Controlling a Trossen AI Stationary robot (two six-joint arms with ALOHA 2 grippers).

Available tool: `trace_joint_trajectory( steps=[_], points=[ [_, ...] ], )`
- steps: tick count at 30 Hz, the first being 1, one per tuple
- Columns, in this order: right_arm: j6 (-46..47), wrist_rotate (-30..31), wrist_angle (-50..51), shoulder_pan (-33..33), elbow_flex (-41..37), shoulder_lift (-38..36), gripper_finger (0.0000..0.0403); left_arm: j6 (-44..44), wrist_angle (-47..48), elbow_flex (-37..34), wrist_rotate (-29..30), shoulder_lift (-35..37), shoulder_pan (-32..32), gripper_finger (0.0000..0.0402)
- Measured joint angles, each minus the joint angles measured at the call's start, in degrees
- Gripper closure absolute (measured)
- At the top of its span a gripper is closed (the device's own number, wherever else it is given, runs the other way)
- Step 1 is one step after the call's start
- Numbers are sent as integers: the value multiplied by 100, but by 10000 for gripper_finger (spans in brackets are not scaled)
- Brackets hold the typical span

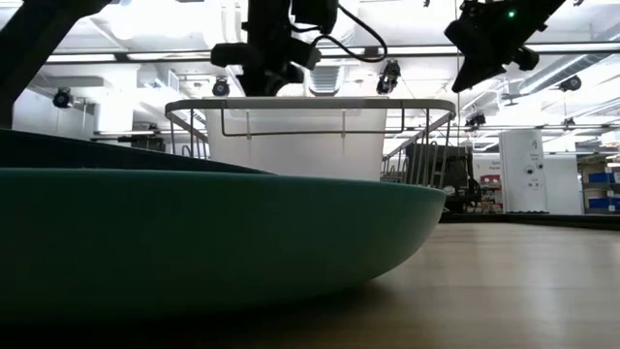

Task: Sort dishes
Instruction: Put the pink plate in the dishwasher rack

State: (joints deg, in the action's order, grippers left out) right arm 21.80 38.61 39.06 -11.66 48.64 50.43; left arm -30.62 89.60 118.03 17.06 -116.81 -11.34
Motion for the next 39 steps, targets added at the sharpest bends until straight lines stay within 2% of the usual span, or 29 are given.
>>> trace_joint_trajectory(
  steps=[14, 19, 29, 34, 36, 39],
  points=[
    [34, -318, -189, 0, 0, 24, 403, -171, 44, -365, 170, 7, 31, 401],
    [69, -387, -187, 1, 0, 42, 403, -745, 42, -352, 257, 62, 49, 401],
    [34, -407, -187, 1, 0, 42, 403, -1407, 43, -815, 1781, 375, 67, 401],
    [4, -407, -187, 2, -2, 42, 403, -1741, 45, -1482, 3326, 572, 79, 401],
    [4, -407, -185, 2, -7, 42, 403, -1905, 46, -1744, 3588, 647, 73, 401],
    [4, -407, -185, 2, -9, 42, 403, -1927, 44, -2044, 3632, 730, 83, 401]
  ],
)
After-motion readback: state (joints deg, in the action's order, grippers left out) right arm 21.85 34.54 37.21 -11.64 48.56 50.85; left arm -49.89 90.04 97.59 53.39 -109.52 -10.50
